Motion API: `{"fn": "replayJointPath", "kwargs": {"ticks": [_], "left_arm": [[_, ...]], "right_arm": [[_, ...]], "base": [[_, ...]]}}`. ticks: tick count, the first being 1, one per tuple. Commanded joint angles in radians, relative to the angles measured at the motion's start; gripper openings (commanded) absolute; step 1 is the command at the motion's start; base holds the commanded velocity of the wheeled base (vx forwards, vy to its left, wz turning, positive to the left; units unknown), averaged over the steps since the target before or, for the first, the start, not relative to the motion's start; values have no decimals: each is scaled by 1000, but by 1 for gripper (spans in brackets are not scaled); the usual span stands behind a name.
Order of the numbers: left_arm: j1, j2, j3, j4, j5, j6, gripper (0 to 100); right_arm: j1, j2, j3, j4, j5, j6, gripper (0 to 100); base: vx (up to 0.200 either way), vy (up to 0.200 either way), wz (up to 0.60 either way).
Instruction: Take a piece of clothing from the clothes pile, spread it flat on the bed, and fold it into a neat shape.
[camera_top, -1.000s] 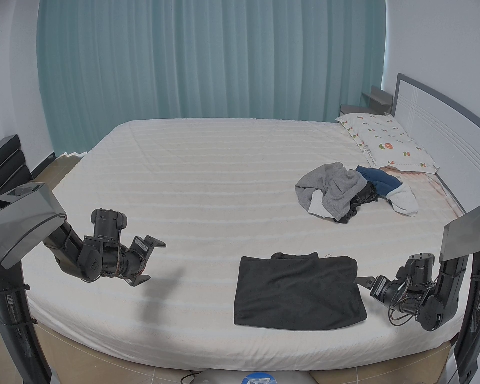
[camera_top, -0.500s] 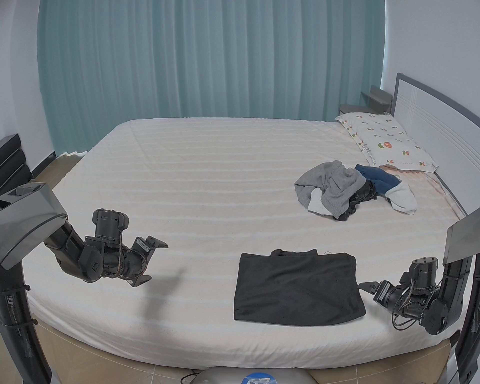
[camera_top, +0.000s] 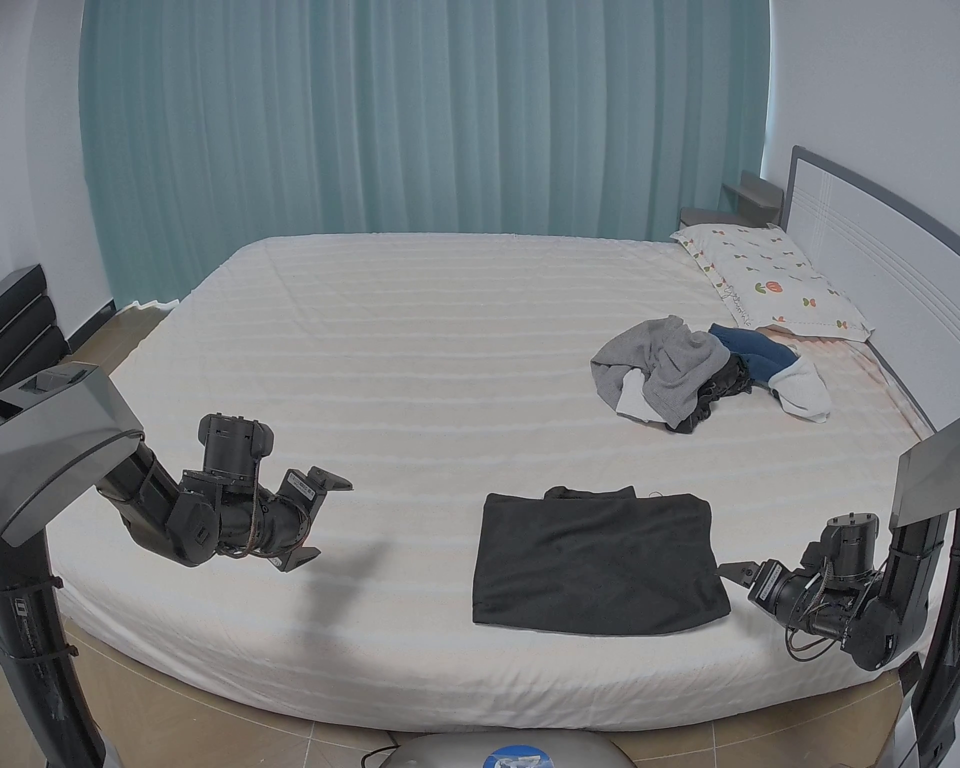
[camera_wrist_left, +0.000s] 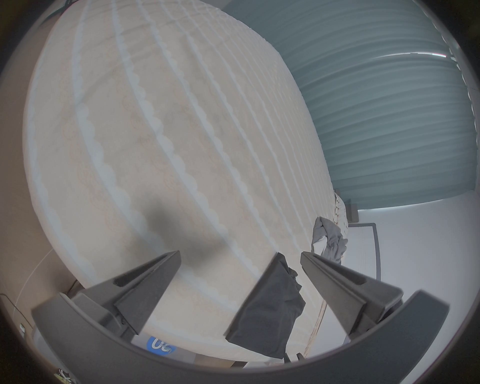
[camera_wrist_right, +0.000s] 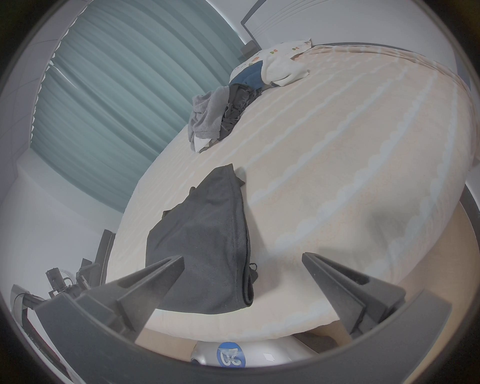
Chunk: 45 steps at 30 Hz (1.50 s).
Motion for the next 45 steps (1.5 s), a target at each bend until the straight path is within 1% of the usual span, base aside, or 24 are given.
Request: {"fn": "replayJointPath", "kwargs": {"ticks": [1, 12, 19, 23, 25, 28, 33, 34, 35, 37, 38, 39, 42, 45], "left_arm": [[-12, -1, -2, 1, 1, -1, 100], [-29, 12, -9, 1, 1, 1, 100], [-35, 22, -16, -3, 10, 18, 100], [-37, 52, -39, -5, 33, 81, 100], [-37, 82, -62, -5, 53, 140, 100], [-40, 133, -116, -5, 65, 222, 100], [-61, 210, -197, -14, 72, 297, 100], [-61, 242, -231, -36, 87, 338, 100], [-60, 262, -249, -53, 96, 360, 100], [-60, 286, -269, -73, 101, 374, 100], [-61, 320, -306, -94, 102, 380, 100], [-61, 320, -306, -94, 102, 380, 100], [-77, 369, -389, -89, 104, 381, 100], [-80, 391, -415, -92, 104, 381, 100]], "right_arm": [[0, -1, 2, 0, 0, 0, 100], [-1, -2, 7, -2, 0, 3, 100], [3, -1, 7, -2, 0, 1, 100], [6, -1, 7, -2, 0, 1, 100], [9, -1, 7, -2, 0, 1, 100], [11, 1, 7, -2, 0, 1, 100], [13, -1, 7, -2, -1, 1, 100], [14, -2, 7, -2, -3, 1, 100], [14, -2, 7, -2, -3, 1, 100], [14, -2, 7, -2, -3, 0, 100], [14, -2, 7, -2, -3, 1, 100], [14, -2, 7, -2, -3, 1, 100], [16, 1, 5, -2, -1, 1, 100], [16, 1, 5, -2, -1, 1, 100]], "base": [[0, -200, 0], [0, -200, 0], [0, -200, 0], [0, 0, 0], [0, 0, 0], [0, 0, 0], [0, 0, 0], [0, 0, 0], [0, 0, 0], [0, 0, 0], [0, 0, 0], [0, 0, 0], [0, 0, 0], [0, 0, 0]]}}
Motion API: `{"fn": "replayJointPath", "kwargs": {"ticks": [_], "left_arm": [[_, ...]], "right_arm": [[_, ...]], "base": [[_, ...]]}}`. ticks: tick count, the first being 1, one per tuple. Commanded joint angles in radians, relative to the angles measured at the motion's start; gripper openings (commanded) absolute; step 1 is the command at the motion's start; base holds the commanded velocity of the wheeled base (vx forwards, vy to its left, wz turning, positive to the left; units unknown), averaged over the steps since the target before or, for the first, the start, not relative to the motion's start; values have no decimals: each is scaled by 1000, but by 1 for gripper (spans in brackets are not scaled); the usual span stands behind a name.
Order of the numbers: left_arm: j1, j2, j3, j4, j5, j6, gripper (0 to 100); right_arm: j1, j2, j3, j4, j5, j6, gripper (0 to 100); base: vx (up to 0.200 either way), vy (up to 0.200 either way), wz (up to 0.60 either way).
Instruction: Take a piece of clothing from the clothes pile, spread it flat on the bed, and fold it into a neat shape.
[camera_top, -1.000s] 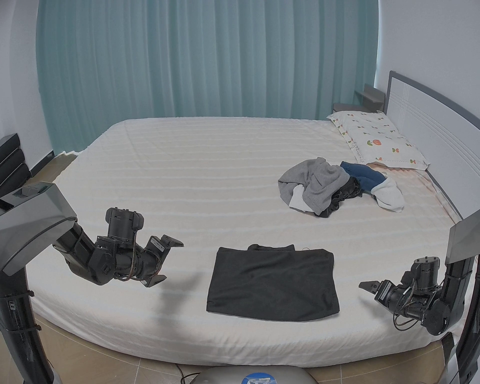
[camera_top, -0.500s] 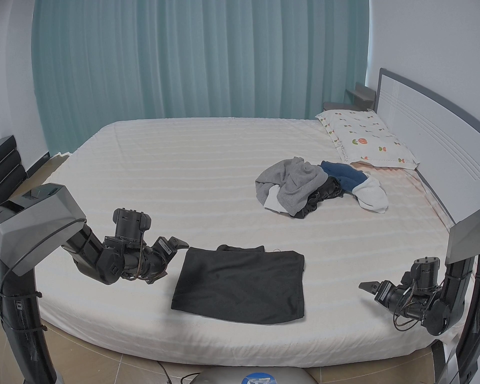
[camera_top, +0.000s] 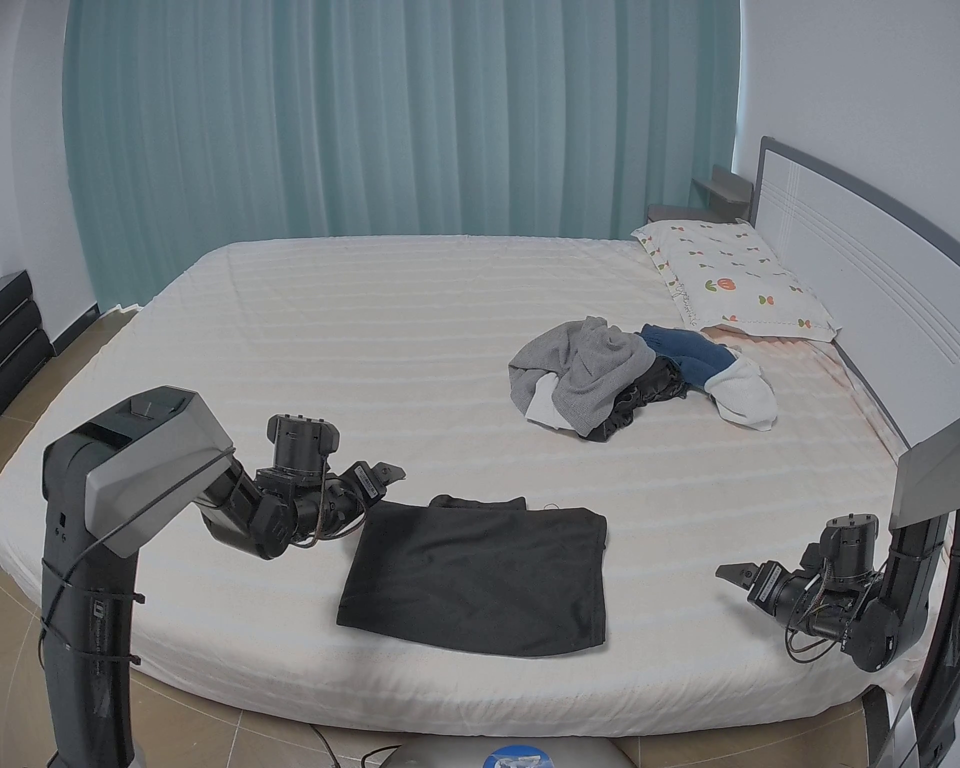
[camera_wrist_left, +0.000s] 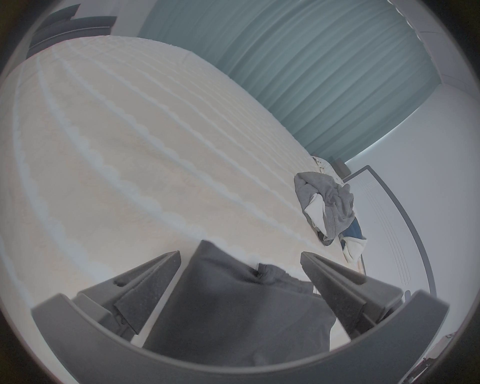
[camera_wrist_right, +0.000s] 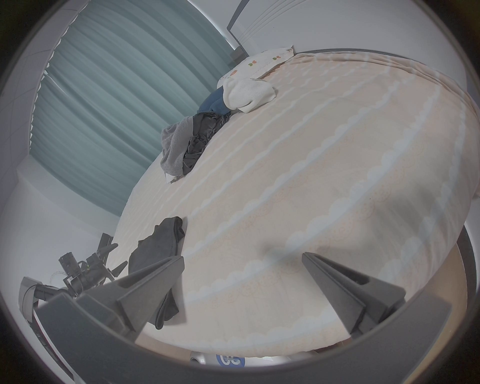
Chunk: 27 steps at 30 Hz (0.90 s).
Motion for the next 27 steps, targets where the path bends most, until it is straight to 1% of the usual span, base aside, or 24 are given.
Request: {"fn": "replayJointPath", "kwargs": {"ticks": [1, 2, 3, 11, 12, 13, 17, 20, 23, 27], "left_arm": [[-15, 91, -76, -4, 3, 2, 100], [-15, 94, -84, -2, 3, 2, 100], [-15, 99, -90, 0, 4, 2, 0], [-12, 128, -124, 1, 66, -1, 0], [-11, 136, -134, 0, 99, -5, 0], [-11, 137, -136, -2, 115, -7, 0], [-11, 136, -131, -2, 164, -16, 0], [-8, 132, -131, -5, 196, -47, 0], [-6, 131, -131, -5, 196, -64, 0], [-6, 129, -131, -5, 196, -64, 0]], "right_arm": [[2, 2, -1, 1, 1, 0, 100], [2, 2, -1, -1, 1, 0, 100], [4, 4, -3, 1, 1, -1, 100], [31, 8, -9, 1, 1, 0, 100], [36, 10, -10, 1, 1, 2, 100], [36, 10, -9, 1, 3, 3, 100], [36, 8, -10, 1, 1, 17, 100], [34, 8, -9, 1, 1, 17, 100], [34, 7, -9, 1, 1, 17, 100], [34, 2, -10, 1, -1, 17, 100]], "base": [[0, 0, 0], [0, 0, 0], [0, 0, 0], [0, 0, 0], [0, 0, 0], [0, 0, 0], [0, 0, 0], [0, 0, 0], [0, 0, 0], [0, 0, 0]]}}
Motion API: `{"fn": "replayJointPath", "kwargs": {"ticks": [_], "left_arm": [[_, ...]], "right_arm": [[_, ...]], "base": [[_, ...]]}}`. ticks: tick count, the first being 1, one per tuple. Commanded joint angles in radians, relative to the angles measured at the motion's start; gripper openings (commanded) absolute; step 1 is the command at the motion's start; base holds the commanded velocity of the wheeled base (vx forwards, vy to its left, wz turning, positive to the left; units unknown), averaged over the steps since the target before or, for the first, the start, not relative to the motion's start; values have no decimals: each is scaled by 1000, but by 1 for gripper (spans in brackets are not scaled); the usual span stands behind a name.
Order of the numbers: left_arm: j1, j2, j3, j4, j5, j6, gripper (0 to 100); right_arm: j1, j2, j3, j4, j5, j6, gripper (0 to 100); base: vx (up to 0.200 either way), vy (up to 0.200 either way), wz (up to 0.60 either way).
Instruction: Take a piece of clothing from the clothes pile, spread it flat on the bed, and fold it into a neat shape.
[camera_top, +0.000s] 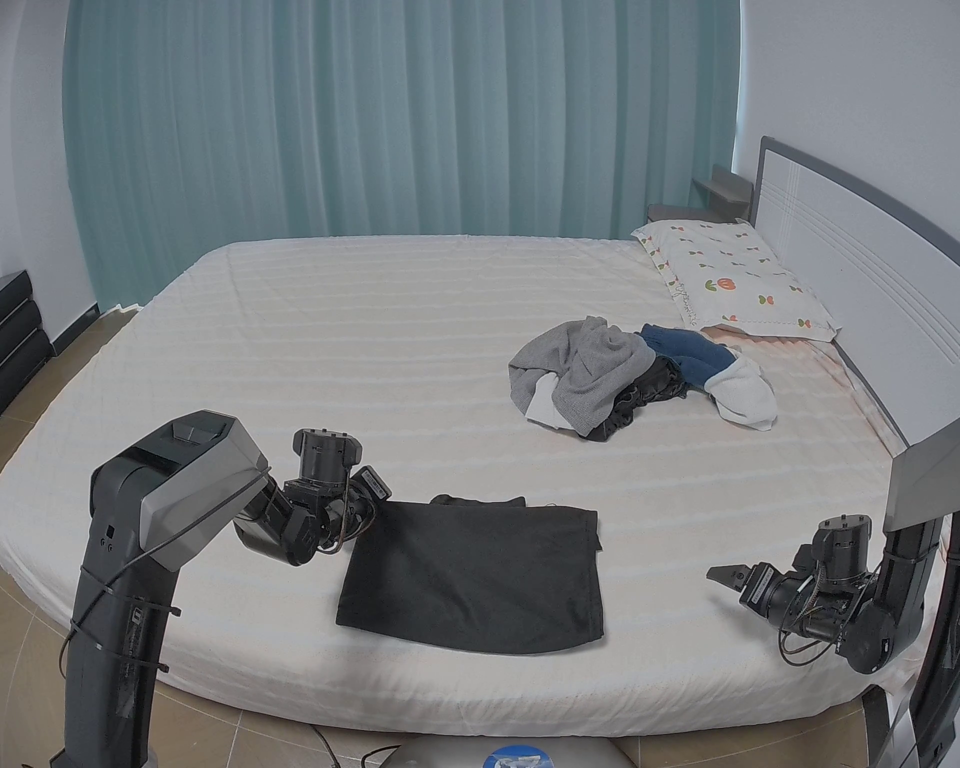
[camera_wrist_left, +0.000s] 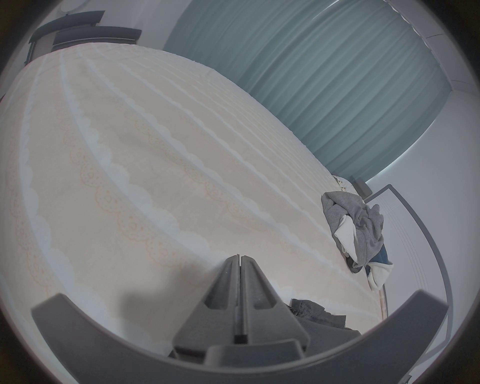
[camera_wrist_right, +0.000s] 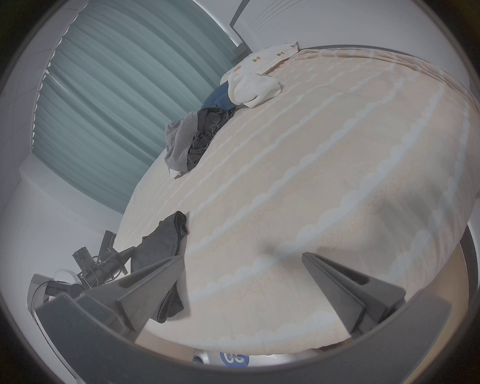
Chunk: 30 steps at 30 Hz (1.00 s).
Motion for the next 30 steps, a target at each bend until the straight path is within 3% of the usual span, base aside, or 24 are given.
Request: {"fn": "replayJointPath", "kwargs": {"ticks": [1, 5, 6, 10, 18, 22, 24, 26, 30], "left_arm": [[1, -4, 0, -1, 1, -2, 0], [-1, -6, 7, 1, -1, -2, 0], [-1, -10, 17, 1, -5, -5, 100], [4, -52, 49, -5, -21, -22, 100], [34, -208, 287, -105, -223, -28, 100], [37, -217, 348, -157, -251, -8, 100], [54, -220, 458, -226, -275, 124, 100], [56, -217, 494, -229, -298, 185, 100], [54, -213, 514, -229, -318, 219, 100]], "right_arm": [[1, -2, -1, -2, -1, 0, 100], [-1, -1, -1, 0, -1, 0, 100], [-1, -2, 1, 0, -1, 0, 100], [1, -5, 4, -2, -1, 0, 100], [-10, -14, 12, -2, -1, 0, 100], [-9, -19, 12, -2, -1, 0, 100], [-10, -31, 12, 0, -1, 0, 100], [-9, -31, 15, 0, -1, 0, 100], [-10, -30, 18, 0, -1, 0, 100]], "base": [[0, 0, 0], [0, 0, 0], [0, 0, 0], [0, 0, 0], [0, 0, 0], [0, 0, 0], [0, 0, 0], [0, 0, 0], [0, 0, 0]]}}
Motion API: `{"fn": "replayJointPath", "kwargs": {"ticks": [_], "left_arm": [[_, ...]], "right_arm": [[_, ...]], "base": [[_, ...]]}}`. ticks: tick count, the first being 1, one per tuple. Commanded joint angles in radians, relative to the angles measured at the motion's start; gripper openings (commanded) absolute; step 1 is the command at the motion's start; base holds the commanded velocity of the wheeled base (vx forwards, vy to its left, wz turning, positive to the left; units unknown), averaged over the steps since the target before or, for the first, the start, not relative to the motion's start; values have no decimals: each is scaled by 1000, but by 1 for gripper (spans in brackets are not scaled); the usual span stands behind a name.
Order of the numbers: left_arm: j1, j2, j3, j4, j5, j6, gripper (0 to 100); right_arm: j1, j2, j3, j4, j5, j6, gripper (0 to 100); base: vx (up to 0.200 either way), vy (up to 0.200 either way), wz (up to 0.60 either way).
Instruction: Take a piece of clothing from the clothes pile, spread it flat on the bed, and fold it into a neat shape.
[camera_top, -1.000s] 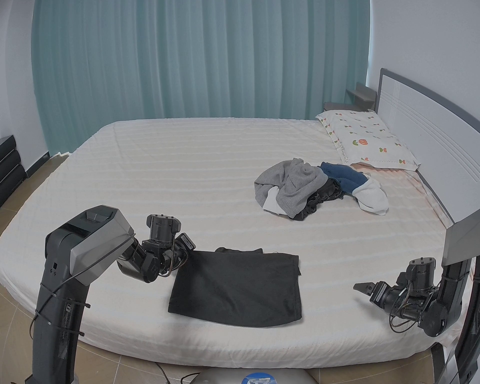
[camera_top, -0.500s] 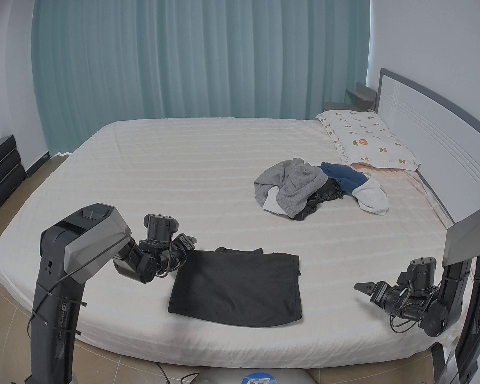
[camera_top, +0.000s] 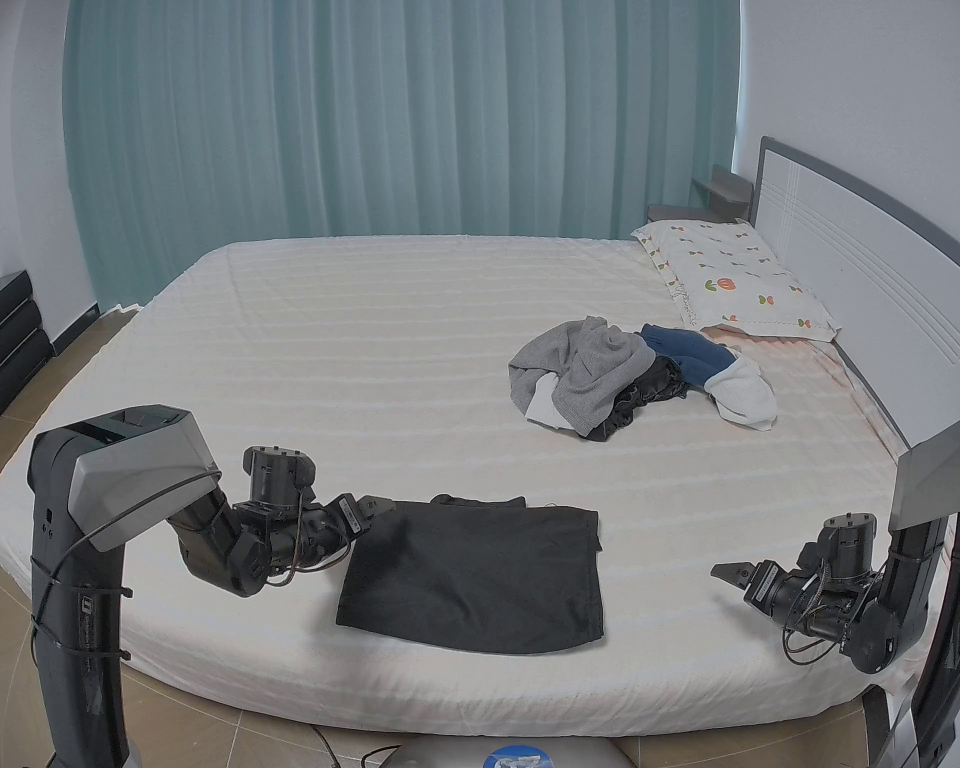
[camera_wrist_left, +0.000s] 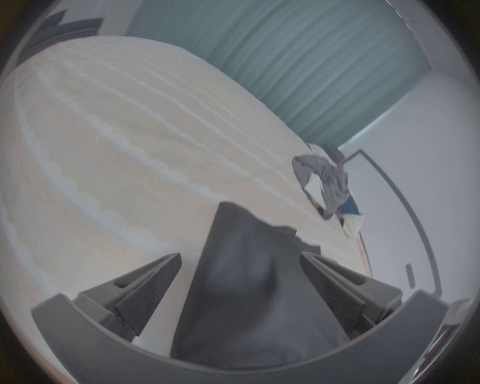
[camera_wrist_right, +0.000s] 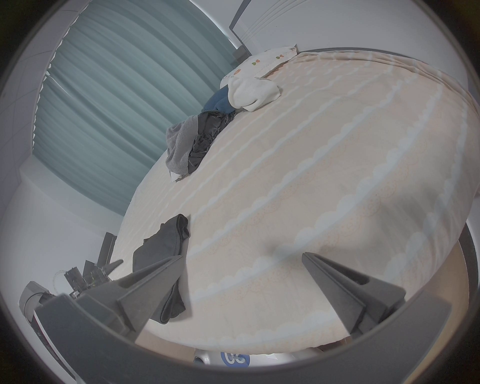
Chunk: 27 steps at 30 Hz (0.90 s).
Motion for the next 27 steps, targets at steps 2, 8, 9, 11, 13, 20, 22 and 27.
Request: {"fn": "replayJointPath", "kwargs": {"ticks": [2, 8, 9, 11, 13, 20, 22, 27], "left_arm": [[5, -17, 61, -19, -25, 35, 100], [-5, 5, 35, -32, -26, 29, 100], [-5, 5, 35, -32, -26, 29, 100], [-13, 17, 29, -32, -26, 28, 100], [-19, 33, 25, -34, -23, 29, 100], [-19, 43, 5, -28, -22, 29, 0], [-19, 39, 6, -28, -16, 28, 0], [-14, 31, 26, -29, -11, 28, 0]], "right_arm": [[0, -8, 4, 0, 0, 0, 100], [0, -6, 4, 0, 0, 0, 100], [0, -6, 4, 0, 0, 0, 100], [2, -8, 1, 0, 0, 0, 100], [3, -8, 0, 0, 0, 0, 100], [3, -8, -2, 0, 2, 1, 100], [3, -6, -5, 0, 0, 1, 100], [0, 3, -8, 0, 2, 1, 100]], "base": [[0, 0, 0], [0, 0, 0], [0, 0, 0], [0, 0, 0], [0, 0, 0], [0, 0, 0], [0, 0, 0], [0, 0, 0]]}}
